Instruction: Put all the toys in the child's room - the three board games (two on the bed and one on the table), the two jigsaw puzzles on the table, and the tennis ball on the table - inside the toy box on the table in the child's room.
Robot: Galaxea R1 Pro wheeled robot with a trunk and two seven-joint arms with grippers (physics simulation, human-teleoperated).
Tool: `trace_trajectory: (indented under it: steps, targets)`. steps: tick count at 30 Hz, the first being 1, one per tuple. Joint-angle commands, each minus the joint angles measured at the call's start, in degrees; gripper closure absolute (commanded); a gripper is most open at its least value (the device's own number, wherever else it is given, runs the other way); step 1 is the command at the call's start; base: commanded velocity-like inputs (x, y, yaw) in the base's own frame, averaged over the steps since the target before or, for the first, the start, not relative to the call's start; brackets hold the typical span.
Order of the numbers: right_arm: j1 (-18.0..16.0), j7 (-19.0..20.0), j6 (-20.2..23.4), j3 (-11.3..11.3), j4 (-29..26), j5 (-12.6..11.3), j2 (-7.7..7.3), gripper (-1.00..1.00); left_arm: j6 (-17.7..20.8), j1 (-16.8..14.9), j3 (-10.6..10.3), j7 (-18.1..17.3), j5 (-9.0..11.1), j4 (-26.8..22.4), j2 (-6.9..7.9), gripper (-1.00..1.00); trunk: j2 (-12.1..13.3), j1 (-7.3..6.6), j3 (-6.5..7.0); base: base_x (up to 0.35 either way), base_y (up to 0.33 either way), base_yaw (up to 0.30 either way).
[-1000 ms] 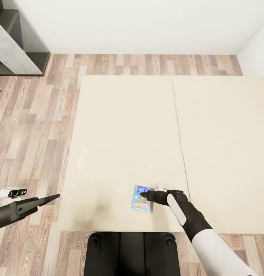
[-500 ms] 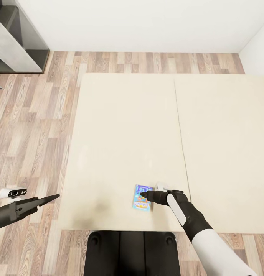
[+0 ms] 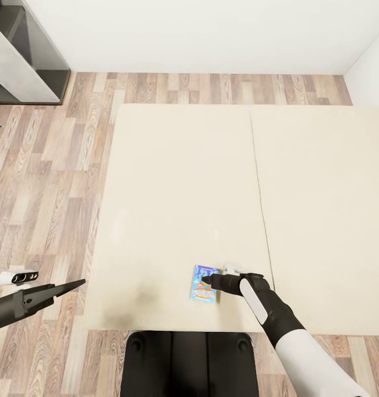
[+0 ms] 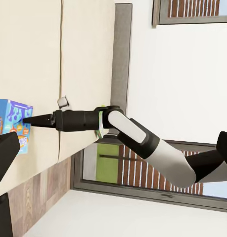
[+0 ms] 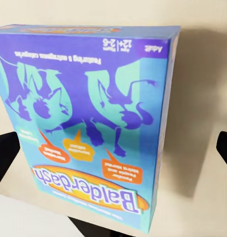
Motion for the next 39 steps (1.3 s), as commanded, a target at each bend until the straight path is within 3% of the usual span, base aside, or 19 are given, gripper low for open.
trace_trajectory:
  steps: [1, 39]
  targets:
    - [0.0, 0.2, 0.2, 0.0, -0.1, 0.3, 0.00, -1.00, 0.6, 0.0, 0.0, -0.2, 0.0, 0.0, 0.02, -1.00, -0.1, 0.03, -0.06, 0.000, 0.000, 0.000]
    - [0.0, 0.1, 0.1, 0.0, -0.5, 0.3, 0.05, -1.00, 0.6, 0.0, 0.0, -0.2, -0.1, 0.0, 0.06, -1.00, -0.1, 0.03, -0.06, 0.000, 0.000, 0.000]
